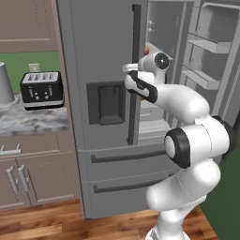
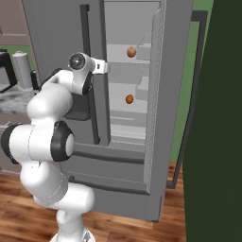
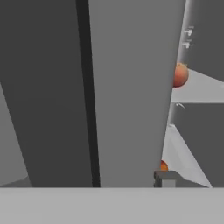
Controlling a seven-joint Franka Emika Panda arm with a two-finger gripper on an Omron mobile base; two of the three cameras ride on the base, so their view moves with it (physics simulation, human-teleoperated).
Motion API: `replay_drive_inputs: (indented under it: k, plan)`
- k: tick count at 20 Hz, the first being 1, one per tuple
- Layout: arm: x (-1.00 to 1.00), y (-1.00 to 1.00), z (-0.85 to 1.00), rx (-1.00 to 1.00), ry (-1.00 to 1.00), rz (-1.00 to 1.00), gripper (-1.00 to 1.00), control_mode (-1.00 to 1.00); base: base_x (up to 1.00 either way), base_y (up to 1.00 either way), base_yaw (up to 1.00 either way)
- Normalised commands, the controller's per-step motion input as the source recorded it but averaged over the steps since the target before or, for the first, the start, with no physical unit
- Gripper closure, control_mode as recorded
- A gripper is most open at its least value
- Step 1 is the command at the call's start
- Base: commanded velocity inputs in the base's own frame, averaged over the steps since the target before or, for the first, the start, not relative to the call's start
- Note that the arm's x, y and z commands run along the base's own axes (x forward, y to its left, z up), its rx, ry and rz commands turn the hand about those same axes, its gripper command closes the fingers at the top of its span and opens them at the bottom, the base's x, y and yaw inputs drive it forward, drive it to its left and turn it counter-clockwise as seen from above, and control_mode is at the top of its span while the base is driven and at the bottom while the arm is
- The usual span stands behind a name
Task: Retrieve the peach and mango from the fridge and place them into the bowl on the dining table.
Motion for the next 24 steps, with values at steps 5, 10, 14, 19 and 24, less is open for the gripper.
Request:
replay_drive_inputs:
  k: [5, 10, 14, 19, 24]
  plan:
    - [-0.20, 0.02, 0.09, 0.00, 0.24, 0.00, 1.00, -1.00, 0.00, 0.00, 0.00]
    - [-0.90, 0.17, 0.29, 0.00, 0.29, 0.00, 1.00, -1.00, 0.00, 0.00, 0.00]
    - [-1.00, 0.46, 0.24, 0.00, 0.21, 0.00, 1.00, -1.00, 0.00, 0.00, 0.00]
    - [-1.00, 0.73, 0.06, 0.00, 0.08, 0.00, 1.00, -1.00, 0.00, 0.00, 0.00]
    - [-1.00, 0.90, 0.00, 0.00, 0.01, 0.00, 1.00, -1.00, 0.00, 0.00, 0.00]
